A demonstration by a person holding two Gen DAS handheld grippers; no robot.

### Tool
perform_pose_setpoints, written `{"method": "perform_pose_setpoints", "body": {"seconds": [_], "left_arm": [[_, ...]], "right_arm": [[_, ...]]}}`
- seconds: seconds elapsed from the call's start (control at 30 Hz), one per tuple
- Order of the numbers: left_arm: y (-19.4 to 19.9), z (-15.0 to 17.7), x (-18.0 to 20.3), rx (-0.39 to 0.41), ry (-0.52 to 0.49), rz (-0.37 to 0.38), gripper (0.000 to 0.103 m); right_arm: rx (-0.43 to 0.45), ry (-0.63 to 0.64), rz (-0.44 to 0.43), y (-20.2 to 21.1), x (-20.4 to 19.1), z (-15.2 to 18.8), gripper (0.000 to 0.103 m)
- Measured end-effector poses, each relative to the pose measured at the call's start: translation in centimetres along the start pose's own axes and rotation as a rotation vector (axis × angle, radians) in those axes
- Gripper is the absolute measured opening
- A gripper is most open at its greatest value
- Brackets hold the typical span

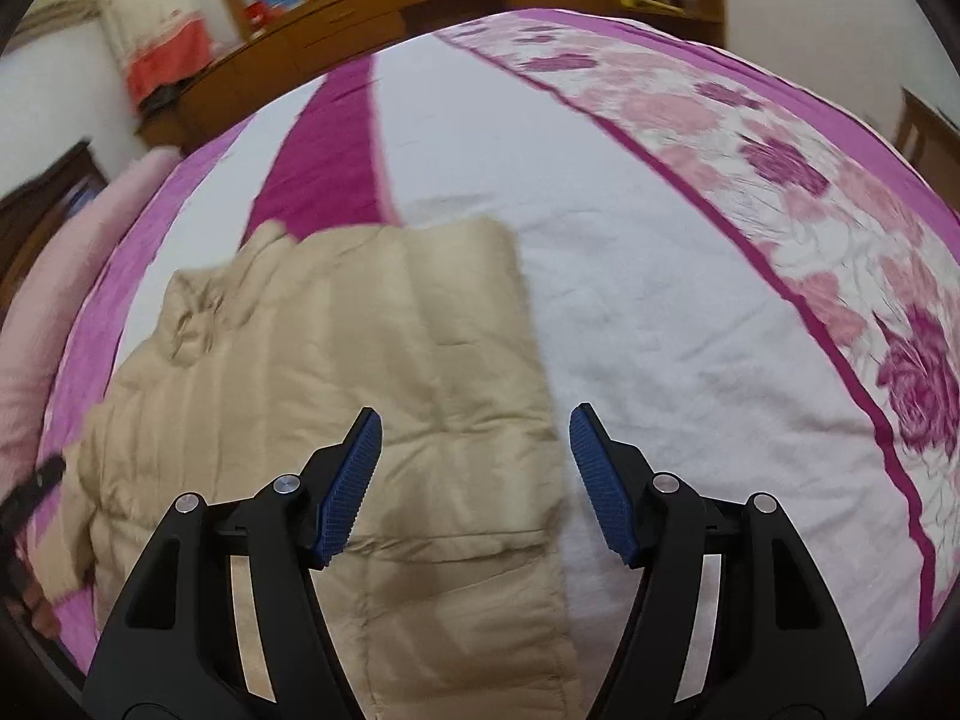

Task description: Fold large clothes

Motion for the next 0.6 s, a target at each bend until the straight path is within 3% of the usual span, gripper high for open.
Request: {"method": "perform_pose_setpoints", "body": {"seconds": [0.1, 0.23, 0.3, 0.53, 0.6], "left_arm": [[-2.1, 1.7, 2.0, -0.057, -0.058, 0.022, 0.031], [-5.4, 3.0, 0.9, -0.101, -0.069, -0.069, 0.028], [-6.6, 3.4, 0.4, -0.109, -0.082, -0.099, 0.026], [-6.5, 3.7, 0.5, -0.092, -0.105, -0.14, 0.029], [-5.2, 4.0, 0.7, -0.096, -0.108, -0.122, 0.049]], "right_arm": [[-0.019, 0.039, 0.012, -1.3, -0.9, 0.5, 0.065], [-0.073, 0.04, 0.091, -3.5, 0.1, 1.8, 0.065], [-0.091, 0.015, 0.077, -4.7, 0.6, 2.5, 0.071], [-0.079, 0.003, 0.069, -4.8, 0.8, 2.5, 0.076], [-0.095, -0.034, 0.04, -4.0, 1.0, 2.6, 0.077]]}}
Point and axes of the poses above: each gripper's, at about its wrist camera, not at the fingertips, and y roughly against the way its jaws point, x to its right, z to its underside, the point moved 10 cm from there along -y, roughly the way its jaws point, and after that the axes turned 10 degrees about y, right-handed, at the moved point
